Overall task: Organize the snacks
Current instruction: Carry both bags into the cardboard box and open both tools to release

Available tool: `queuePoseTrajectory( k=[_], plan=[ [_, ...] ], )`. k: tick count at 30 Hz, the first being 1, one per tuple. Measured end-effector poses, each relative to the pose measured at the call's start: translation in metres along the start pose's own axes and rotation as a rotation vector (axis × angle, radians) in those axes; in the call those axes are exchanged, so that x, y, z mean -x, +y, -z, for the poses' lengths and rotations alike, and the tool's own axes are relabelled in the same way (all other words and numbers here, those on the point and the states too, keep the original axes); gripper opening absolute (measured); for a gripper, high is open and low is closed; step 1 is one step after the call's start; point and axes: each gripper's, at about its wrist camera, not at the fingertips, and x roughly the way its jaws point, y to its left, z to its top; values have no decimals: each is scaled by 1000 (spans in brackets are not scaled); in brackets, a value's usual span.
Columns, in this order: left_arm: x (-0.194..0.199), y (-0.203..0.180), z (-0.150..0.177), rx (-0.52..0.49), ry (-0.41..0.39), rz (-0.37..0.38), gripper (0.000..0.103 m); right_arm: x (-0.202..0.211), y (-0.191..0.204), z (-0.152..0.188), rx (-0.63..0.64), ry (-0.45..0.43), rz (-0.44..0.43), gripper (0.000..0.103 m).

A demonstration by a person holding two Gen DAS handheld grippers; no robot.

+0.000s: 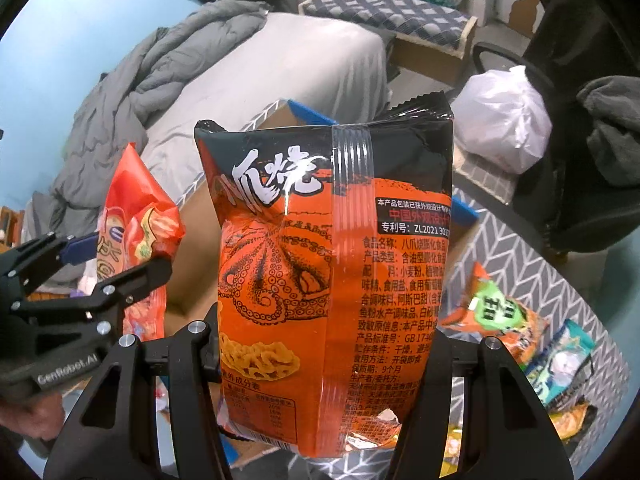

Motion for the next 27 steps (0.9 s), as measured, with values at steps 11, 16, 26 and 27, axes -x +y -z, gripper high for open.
queuePoseTrajectory(
  k=[11,16,26,27],
  plan=[
    [-11,7,-3,15,28,-28,64,-23,16,-10,10,55,26,62],
    [-6,9,-2,-4,18,-31,65,-14,16,-12,11,18,52,72],
    [20,-3,-4,-37,-21,21,67,18,-4,-10,-62,-22,75,77],
    [23,-6,-4,-51,-27,26,67,22,-6,-8,-68,-25,79,77]
  ],
)
